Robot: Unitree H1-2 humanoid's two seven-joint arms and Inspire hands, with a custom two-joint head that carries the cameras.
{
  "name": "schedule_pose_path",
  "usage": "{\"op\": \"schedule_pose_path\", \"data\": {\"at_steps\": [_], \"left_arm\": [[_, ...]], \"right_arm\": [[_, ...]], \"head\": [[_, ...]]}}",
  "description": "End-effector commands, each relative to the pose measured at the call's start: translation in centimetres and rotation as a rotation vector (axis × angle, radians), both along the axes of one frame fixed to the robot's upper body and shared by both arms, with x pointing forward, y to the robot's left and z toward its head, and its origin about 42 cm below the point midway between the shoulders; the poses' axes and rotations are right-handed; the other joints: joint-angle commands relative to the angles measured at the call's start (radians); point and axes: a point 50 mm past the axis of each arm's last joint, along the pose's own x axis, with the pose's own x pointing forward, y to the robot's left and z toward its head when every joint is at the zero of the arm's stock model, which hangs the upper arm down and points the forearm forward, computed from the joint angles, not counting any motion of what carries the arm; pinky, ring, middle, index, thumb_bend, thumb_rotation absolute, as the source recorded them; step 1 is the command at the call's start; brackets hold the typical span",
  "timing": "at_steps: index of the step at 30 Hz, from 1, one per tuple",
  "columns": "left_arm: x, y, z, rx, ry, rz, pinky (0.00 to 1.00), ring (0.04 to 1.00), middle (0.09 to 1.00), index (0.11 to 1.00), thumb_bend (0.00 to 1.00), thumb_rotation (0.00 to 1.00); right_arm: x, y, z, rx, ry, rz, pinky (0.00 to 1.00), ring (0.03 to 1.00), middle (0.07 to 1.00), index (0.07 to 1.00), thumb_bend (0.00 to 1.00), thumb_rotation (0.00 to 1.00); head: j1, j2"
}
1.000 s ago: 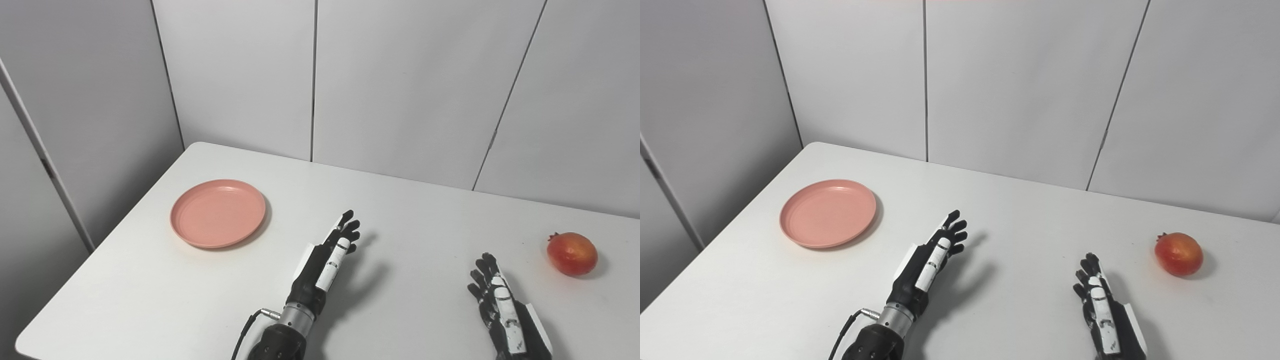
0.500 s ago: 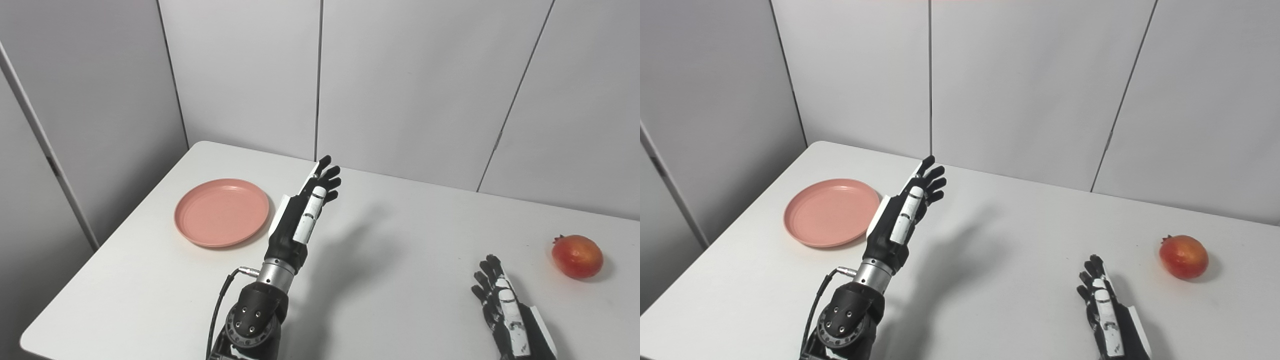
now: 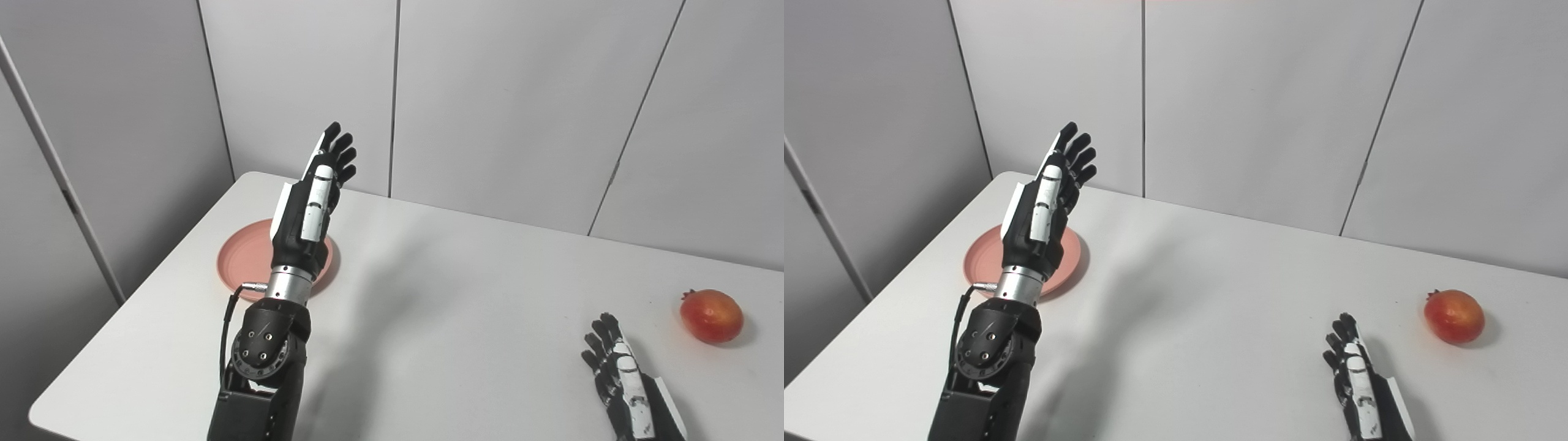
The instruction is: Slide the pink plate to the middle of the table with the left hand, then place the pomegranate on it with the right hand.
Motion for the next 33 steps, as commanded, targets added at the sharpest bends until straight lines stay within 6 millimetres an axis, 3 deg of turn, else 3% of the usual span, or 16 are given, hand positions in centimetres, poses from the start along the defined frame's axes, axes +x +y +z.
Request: {"op": "schedule_pose_path", "data": {"at_steps": [1,8,19,33], "left_arm": [[0.6,0.5,2.7,0.006,-0.083,0.012,0.95,0.953,0.964,0.96,0.44,1.0],[1.5,4.1,4.0,0.04,-0.125,0.098,0.97,0.96,0.971,0.965,0.43,1.0],[2.6,9.0,5.1,-0.035,-0.093,0.239,0.91,0.901,0.906,0.896,0.39,1.0],[3.4,16.9,4.0,-0.196,0.025,0.27,0.94,0.935,0.938,0.923,0.37,1.0]], "right_arm": [[0.5,-0.4,0.4,-0.005,-0.037,0.003,1.0,1.0,1.0,1.0,0.08,1.0],[0.6,-0.7,0.5,-0.019,-0.042,0.013,1.0,1.0,1.0,1.0,0.08,1.0],[0.6,-0.9,0.7,-0.029,-0.039,0.012,1.0,1.0,1.0,1.0,0.08,1.0],[0.7,-0.9,0.8,-0.01,-0.043,0.01,1.0,1.0,1.0,1.0,0.05,1.0]], "head": [[0.007,0.0],[0.019,-0.007],[0.04,-0.009],[0.056,-0.017]]}}
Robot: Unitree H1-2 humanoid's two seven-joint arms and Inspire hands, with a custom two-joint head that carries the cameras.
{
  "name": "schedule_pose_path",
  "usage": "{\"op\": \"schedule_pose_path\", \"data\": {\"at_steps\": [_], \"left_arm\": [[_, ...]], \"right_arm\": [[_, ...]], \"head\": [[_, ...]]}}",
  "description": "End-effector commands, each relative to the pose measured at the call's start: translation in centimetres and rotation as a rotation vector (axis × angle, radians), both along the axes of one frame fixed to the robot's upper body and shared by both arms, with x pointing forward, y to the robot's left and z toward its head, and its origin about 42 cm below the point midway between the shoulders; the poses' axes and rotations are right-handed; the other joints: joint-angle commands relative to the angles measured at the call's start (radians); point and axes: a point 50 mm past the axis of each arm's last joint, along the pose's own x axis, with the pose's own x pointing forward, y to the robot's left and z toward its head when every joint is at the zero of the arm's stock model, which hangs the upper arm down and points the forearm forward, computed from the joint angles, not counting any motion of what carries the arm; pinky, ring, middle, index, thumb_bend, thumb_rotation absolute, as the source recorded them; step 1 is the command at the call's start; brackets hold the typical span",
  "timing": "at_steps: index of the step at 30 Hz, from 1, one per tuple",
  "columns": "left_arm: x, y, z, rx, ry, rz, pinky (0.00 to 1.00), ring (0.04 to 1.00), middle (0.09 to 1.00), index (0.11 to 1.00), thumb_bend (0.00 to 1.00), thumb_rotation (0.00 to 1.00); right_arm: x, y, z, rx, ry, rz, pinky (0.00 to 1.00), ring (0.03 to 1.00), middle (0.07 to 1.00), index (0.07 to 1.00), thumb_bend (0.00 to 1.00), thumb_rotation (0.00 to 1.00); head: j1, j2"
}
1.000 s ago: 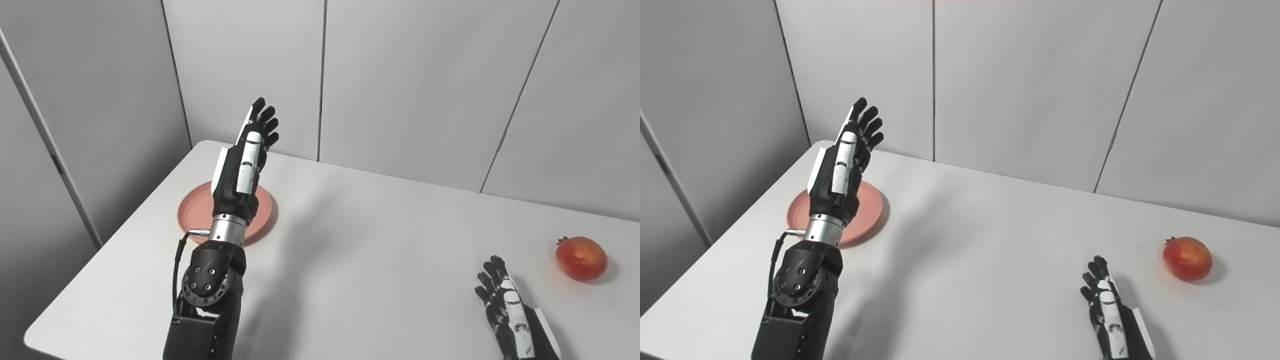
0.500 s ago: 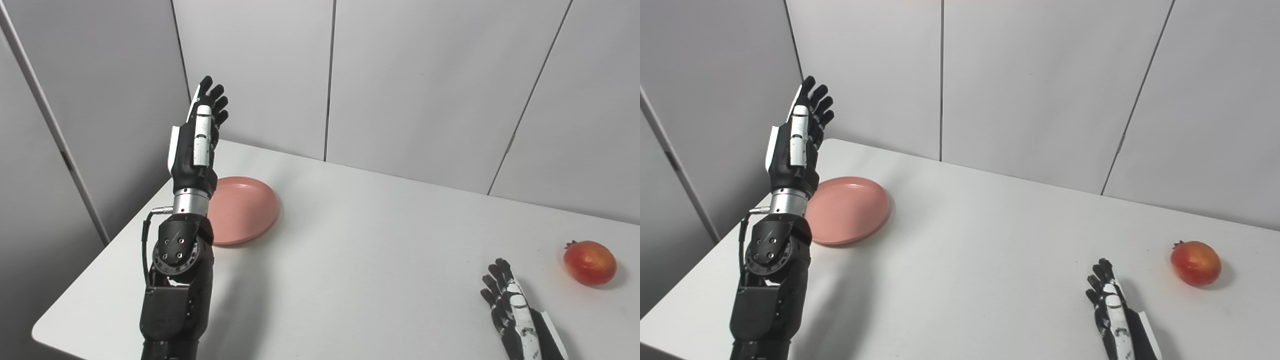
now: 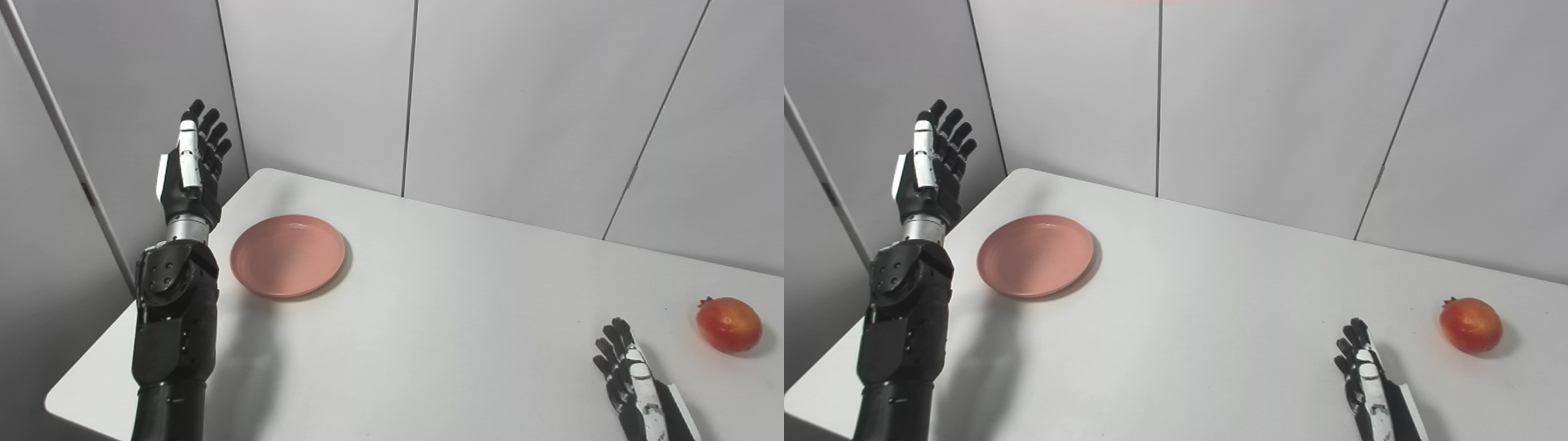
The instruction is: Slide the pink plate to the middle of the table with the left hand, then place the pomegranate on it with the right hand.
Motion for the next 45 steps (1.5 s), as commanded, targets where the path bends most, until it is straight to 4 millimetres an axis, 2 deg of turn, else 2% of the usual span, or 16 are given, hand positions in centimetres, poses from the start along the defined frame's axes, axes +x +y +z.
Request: {"op": "schedule_pose_path", "data": {"at_steps": [1,8,21,28,45], "left_arm": [[0.8,1.2,3.2,0.026,-0.075,-0.005,0.93,0.933,0.935,0.919,0.37,1.0],[0.9,3.4,2.5,-0.005,-0.019,0.003,0.91,0.915,0.917,0.899,0.36,1.0],[-0.2,5.5,1.0,-0.018,0.065,-0.021,0.96,0.938,0.936,0.92,0.33,1.0],[-0.8,6.0,-0.9,-0.035,0.101,-0.033,0.97,0.948,0.95,0.93,0.3,1.0],[-1.3,5.4,-4.5,-0.087,0.151,-0.026,0.95,0.934,0.934,0.933,0.32,1.0]], "right_arm": [[0.7,-0.3,0.8,0.001,-0.04,-0.013,1.0,1.0,1.0,1.0,0.05,1.0],[0.6,-0.4,1.0,-0.004,-0.027,-0.017,1.0,1.0,1.0,1.0,0.06,1.0],[0.7,-0.7,1.1,-0.021,-0.049,-0.014,1.0,1.0,1.0,1.0,0.06,1.0],[0.5,-0.7,1.4,-0.006,-0.036,-0.016,1.0,1.0,1.0,1.0,0.05,1.0],[0.3,-0.9,1.7,-0.005,-0.035,-0.013,1.0,1.0,1.0,1.0,0.04,1.0]], "head": [[0.003,0.0],[0.013,0.002],[0.02,0.0],[0.026,0.002],[0.035,0.0]]}}
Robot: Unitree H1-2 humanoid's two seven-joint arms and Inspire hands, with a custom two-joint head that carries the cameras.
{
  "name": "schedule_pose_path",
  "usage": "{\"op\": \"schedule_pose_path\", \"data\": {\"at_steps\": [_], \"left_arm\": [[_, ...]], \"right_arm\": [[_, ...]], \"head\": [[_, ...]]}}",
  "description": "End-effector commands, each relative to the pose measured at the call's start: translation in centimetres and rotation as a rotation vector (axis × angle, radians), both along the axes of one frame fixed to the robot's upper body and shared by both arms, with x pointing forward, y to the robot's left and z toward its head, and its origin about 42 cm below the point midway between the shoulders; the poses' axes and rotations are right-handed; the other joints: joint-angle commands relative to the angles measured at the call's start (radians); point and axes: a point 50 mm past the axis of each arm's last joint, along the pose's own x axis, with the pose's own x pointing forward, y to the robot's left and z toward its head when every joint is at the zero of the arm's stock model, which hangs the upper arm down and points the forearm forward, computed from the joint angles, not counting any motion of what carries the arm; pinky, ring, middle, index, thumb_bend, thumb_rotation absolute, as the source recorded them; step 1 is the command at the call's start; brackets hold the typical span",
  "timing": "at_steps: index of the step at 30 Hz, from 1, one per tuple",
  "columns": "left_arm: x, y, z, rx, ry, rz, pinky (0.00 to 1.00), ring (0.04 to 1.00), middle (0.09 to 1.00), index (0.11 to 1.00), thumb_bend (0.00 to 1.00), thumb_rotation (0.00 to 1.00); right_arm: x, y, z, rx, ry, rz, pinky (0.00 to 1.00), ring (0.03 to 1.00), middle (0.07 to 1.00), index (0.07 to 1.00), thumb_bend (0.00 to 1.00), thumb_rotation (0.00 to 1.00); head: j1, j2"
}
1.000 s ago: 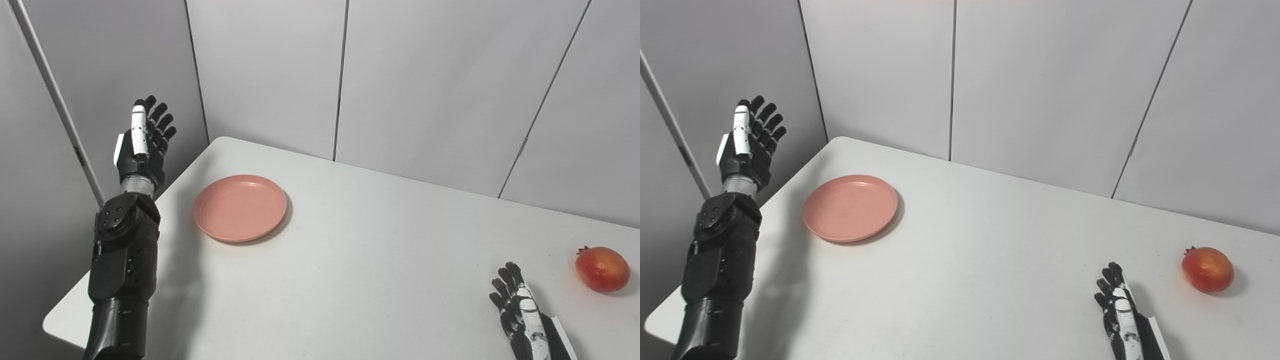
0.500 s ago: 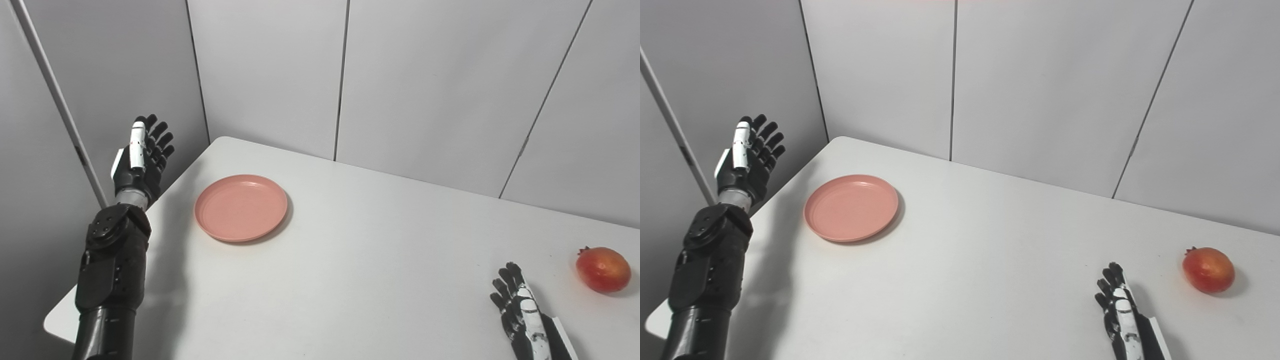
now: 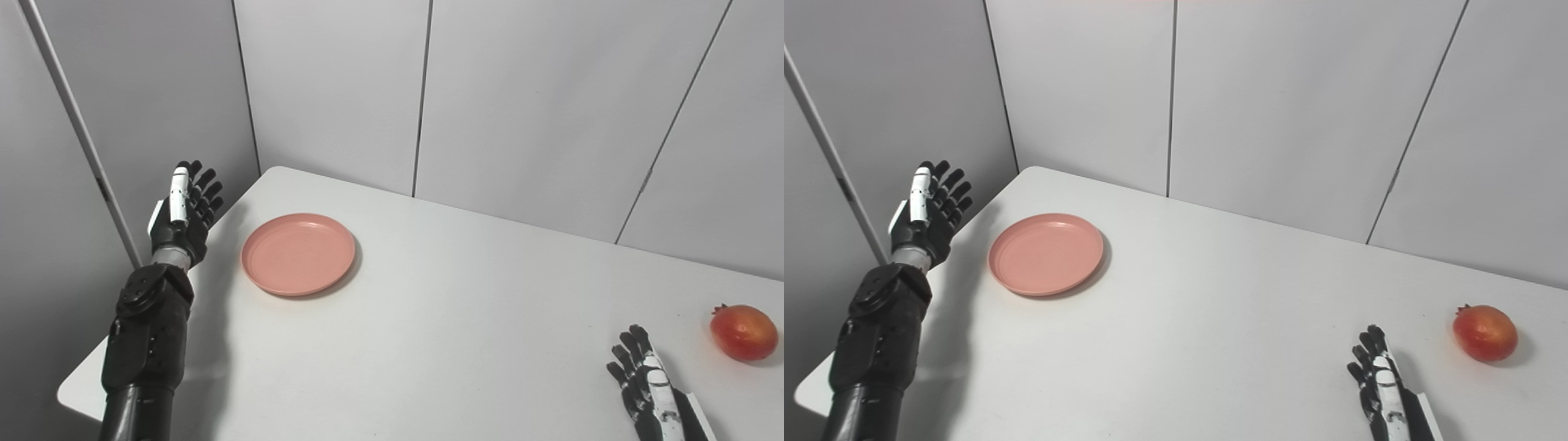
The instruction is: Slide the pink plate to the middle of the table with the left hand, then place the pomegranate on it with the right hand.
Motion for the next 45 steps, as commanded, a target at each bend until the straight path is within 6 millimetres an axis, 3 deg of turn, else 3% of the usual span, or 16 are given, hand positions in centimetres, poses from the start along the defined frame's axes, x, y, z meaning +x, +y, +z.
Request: {"op": "schedule_pose_path", "data": {"at_steps": [1,7,24,35,45], "left_arm": [[0.6,0.5,1.8,0.049,-0.085,-0.004,0.95,0.932,0.932,0.929,0.32,1.0],[0.8,1.1,-0.4,0.023,-0.062,-0.017,0.91,0.906,0.911,0.899,0.33,1.0],[0.9,-0.1,-4.1,-0.026,-0.016,-0.049,0.9,0.896,0.907,0.904,0.35,1.0],[1.7,-2.5,-4.4,-0.006,-0.018,-0.095,0.94,0.937,0.937,0.929,0.34,1.0],[2.5,-4.3,-4.7,-0.022,-0.01,-0.17,0.91,0.916,0.919,0.911,0.36,1.0]], "right_arm": [[0.5,-0.3,1.4,-0.004,-0.044,-0.003,1.0,1.0,1.0,1.0,0.04,1.0],[0.5,-0.3,1.4,0.006,-0.041,0.003,1.0,1.0,1.0,1.0,0.03,1.0],[0.4,-0.3,1.7,0.009,-0.034,-0.003,1.0,1.0,1.0,1.0,0.02,1.0],[0.4,-0.2,1.8,-0.002,-0.042,-0.002,1.0,1.0,1.0,1.0,0.03,1.0],[0.3,0.0,1.8,-0.014,-0.053,-0.005,1.0,1.0,1.0,1.0,0.03,1.0]], "head": [[0.0,0.0],[0.0,0.001],[-0.002,0.005],[-0.01,0.01],[-0.025,0.018]]}}
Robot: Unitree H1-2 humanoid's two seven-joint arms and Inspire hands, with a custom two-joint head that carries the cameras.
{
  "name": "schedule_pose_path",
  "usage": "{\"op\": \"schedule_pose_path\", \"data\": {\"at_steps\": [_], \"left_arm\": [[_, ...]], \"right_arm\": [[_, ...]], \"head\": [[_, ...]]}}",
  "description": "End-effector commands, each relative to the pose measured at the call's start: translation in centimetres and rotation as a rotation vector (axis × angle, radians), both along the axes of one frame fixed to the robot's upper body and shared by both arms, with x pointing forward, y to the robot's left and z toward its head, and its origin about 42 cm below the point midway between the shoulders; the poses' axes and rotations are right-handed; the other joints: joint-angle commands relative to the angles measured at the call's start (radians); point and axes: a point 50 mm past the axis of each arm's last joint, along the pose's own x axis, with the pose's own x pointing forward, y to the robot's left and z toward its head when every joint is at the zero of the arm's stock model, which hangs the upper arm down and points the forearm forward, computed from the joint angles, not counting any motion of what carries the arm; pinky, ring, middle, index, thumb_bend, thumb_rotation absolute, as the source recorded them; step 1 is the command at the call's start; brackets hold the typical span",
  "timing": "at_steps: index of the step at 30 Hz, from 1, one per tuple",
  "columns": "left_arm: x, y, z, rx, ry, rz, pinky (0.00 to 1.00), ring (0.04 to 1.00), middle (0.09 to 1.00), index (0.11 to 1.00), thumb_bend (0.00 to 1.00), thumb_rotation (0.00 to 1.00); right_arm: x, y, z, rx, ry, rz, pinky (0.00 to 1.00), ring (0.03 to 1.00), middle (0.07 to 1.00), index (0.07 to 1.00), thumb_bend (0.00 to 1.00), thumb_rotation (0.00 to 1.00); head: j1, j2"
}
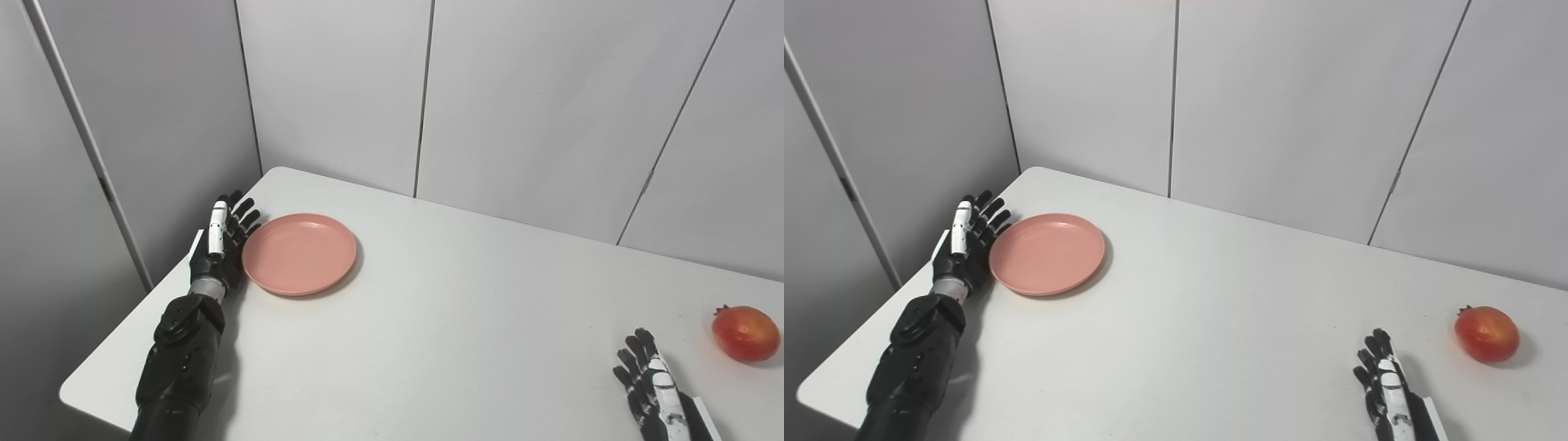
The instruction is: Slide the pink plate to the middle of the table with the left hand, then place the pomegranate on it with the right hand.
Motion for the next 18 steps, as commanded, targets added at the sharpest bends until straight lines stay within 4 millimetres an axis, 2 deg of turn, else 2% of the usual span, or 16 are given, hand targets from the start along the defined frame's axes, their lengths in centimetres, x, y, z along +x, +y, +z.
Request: {"op": "schedule_pose_path", "data": {"at_steps": [1,11,18], "left_arm": [[0.9,-0.8,0.9,0.003,-0.007,-0.036,0.92,0.919,0.922,0.913,0.36,1.0],[1.5,-3.1,0.8,-0.015,0.017,-0.079,0.87,0.884,0.892,0.886,0.35,1.0],[2.0,-5.0,1.5,-0.018,0.015,-0.133,0.88,0.889,0.897,0.89,0.35,1.0]], "right_arm": [[0.6,0.2,1.6,-0.005,-0.067,0.005,1.0,1.0,1.0,1.0,0.04,1.0],[0.6,0.4,1.7,0.006,-0.06,0.007,1.0,1.0,1.0,1.0,0.05,1.0],[0.7,0.6,1.5,-0.012,-0.068,0.007,1.0,1.0,1.0,1.0,0.06,1.0]], "head": [[-0.004,0.003],[-0.022,0.012],[-0.043,0.026]]}}
